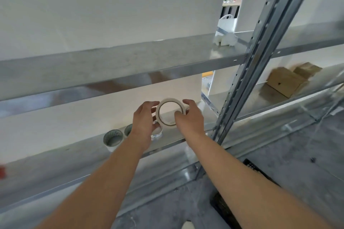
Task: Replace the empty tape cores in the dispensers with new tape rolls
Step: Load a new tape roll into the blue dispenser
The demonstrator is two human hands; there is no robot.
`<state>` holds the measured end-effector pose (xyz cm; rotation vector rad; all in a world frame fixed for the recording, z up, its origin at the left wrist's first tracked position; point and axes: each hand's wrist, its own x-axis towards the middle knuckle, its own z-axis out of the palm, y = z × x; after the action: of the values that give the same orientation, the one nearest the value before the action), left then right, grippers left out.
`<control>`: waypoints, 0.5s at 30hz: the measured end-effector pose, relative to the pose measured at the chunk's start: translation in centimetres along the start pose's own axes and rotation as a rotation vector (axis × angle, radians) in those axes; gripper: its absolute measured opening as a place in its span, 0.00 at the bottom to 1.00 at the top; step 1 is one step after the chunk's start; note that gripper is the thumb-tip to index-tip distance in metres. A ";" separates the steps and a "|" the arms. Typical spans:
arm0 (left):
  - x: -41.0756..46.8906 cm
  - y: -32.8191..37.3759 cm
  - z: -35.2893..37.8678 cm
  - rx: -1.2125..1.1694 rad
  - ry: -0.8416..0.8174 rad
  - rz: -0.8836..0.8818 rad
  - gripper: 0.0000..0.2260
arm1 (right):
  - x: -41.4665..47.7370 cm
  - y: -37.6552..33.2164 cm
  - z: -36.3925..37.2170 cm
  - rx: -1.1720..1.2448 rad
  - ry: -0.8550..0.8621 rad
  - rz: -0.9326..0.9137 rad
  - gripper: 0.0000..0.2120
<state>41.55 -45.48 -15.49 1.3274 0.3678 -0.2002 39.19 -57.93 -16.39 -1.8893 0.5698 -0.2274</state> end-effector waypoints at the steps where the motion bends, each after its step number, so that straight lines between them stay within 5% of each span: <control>1: -0.6 0.3 -0.7 -0.002 -0.016 -0.003 0.13 | -1.2 -0.4 0.1 -0.011 0.012 -0.018 0.25; 15: -10.3 3.6 -8.3 -0.047 -0.082 0.015 0.12 | -11.6 -3.9 0.9 -0.013 0.068 -0.116 0.20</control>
<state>32.04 -37.31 -10.04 1.2708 0.2918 -0.2313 30.54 -50.43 -11.89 -1.9356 0.5083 -0.3654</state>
